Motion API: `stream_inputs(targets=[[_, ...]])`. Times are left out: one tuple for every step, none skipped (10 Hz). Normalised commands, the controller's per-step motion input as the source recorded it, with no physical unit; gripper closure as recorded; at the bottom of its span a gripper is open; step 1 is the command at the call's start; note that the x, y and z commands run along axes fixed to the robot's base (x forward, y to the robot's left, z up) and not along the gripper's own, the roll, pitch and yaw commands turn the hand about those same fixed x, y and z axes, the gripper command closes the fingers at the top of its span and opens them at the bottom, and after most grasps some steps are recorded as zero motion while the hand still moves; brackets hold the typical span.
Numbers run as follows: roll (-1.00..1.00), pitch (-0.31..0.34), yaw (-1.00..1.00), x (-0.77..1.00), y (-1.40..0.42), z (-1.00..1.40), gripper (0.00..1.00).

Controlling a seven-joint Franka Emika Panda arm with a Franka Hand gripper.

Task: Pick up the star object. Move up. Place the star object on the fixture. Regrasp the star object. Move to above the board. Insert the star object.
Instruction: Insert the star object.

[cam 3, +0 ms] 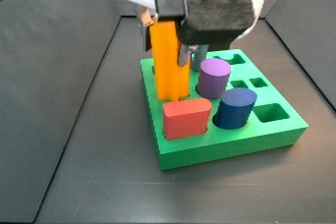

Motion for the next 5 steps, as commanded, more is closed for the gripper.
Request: stream_inputs(targets=[[-0.08,0.0,-0.1,0.0,0.0,-0.45,1.0],[-0.15,0.0,-0.11,0.08,-0.01,-0.55,1.0],[-0.14,0.0,-0.11,0.14,-0.03,-0.62,1.0],[-0.09,0.009,-0.04,0.15,0.0,-0.42,1.0],[-0.03,-0.036,0.0,-0.03,0.0,0.0,1.0]])
